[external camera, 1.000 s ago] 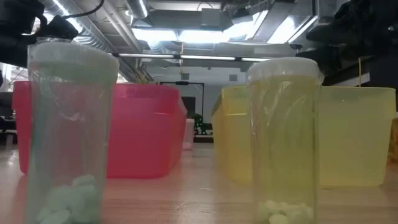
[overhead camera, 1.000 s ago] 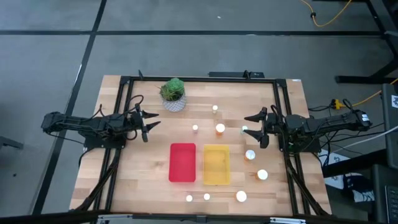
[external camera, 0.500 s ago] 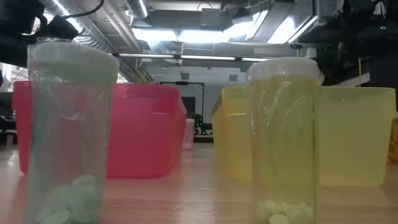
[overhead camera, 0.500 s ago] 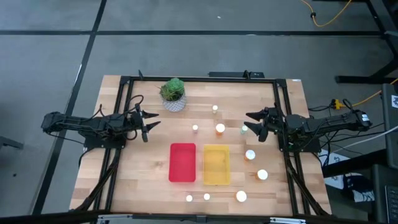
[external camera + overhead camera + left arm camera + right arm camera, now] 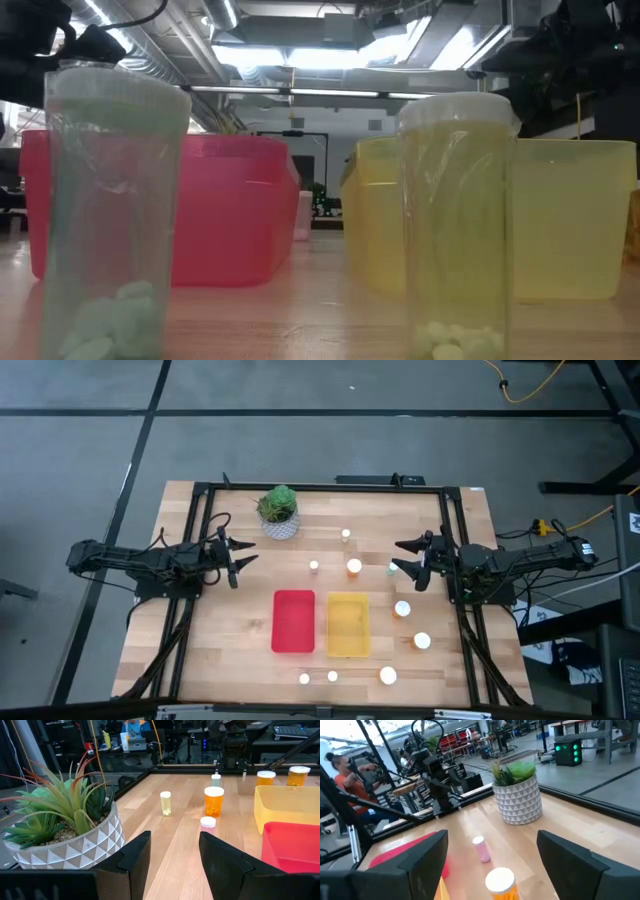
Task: Pick and place medicine bottles into bin by pill shape (circle, oval)
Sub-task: Put the pink tablet bottle into the red bin
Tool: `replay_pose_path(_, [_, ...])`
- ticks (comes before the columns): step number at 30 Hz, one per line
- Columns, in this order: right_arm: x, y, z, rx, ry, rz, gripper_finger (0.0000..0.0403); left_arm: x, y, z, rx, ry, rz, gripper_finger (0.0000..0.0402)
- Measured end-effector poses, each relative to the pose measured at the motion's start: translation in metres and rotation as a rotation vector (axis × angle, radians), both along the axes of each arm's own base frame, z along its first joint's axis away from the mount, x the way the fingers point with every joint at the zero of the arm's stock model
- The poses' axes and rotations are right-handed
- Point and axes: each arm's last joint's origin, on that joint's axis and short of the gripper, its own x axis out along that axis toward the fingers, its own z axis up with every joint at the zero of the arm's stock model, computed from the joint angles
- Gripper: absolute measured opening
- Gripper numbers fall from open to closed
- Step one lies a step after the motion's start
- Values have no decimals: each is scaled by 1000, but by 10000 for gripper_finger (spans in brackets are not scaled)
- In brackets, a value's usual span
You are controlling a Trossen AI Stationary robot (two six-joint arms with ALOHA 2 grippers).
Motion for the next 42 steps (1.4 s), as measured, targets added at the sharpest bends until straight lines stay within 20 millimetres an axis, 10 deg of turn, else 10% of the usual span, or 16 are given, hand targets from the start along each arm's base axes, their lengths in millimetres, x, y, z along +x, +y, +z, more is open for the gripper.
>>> replay_pose_path(17, [0, 1, -5, 0, 50, 28, 307, -1, 1, 0, 52, 14, 44, 160])
replay_pose_path(24, [0, 1, -7, 17, 68, 32, 307, 0, 1, 14, -179, -222, 52, 160])
replay_pose_path(31, [0, 1, -7, 41, 62, 29, 307, -2, 1, 44, -233, -495, 19, 160])
replay_pose_path(42, [-1, -2, -7, 28, 60, -67, 307, 67, 3, 152, -197, -187, 48, 160])
